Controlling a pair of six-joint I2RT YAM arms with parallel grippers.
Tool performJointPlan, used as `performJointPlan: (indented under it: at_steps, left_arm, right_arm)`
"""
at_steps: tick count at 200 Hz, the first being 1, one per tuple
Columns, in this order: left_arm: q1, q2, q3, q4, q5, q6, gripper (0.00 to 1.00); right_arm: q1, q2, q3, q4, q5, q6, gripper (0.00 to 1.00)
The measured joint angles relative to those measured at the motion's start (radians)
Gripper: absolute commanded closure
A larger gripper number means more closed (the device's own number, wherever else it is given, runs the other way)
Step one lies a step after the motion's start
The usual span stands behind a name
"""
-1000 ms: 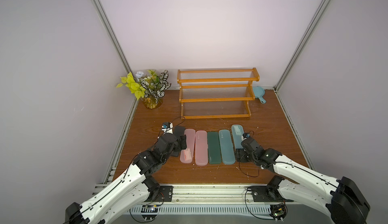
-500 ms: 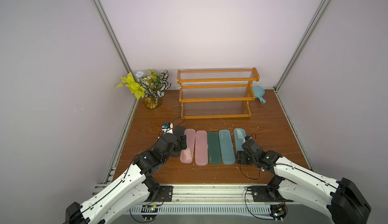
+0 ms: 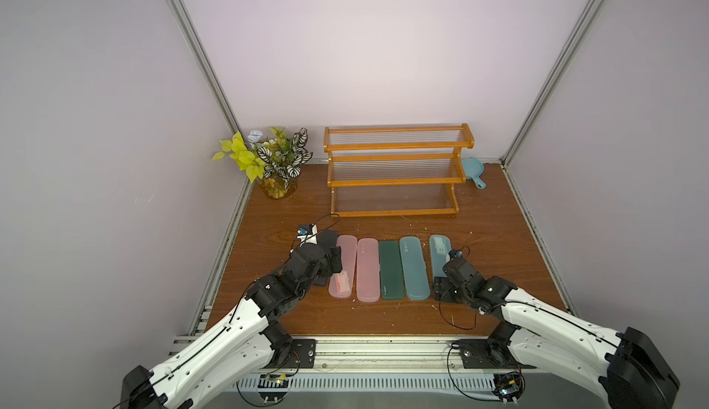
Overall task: Remove the pencil cases from the shelf
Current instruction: Place the pencil case at the center of the board.
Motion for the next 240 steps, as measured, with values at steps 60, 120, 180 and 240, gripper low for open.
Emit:
performJointPlan:
  at_steps: [60,120,180,240]
  left_arm:
    - [0.000,0.029,-0.004,0.002,0.001,-0.019,0.03]
    - [0.084,0.103,-0.002,0.011,0.033,-0.014,0.03]
    - [0.368,0.194,0.037,0.053,0.197,0.075,0.03]
    - [0.527,0.395,0.047,0.200,0.433,0.152,0.03]
  right_arm:
    - [0.000,0.000,0.000,-0.005,-0.014,0.011,0.09]
    - [0.000,-0.031,0.011,-0.037,-0.013,0.032,0.06]
    - [-0.032,-0.031,0.123,-0.054,-0.013,0.034,0.03]
    - [-0.153,-0.003,0.175,-0.027,-0.087,-0.032,0.01]
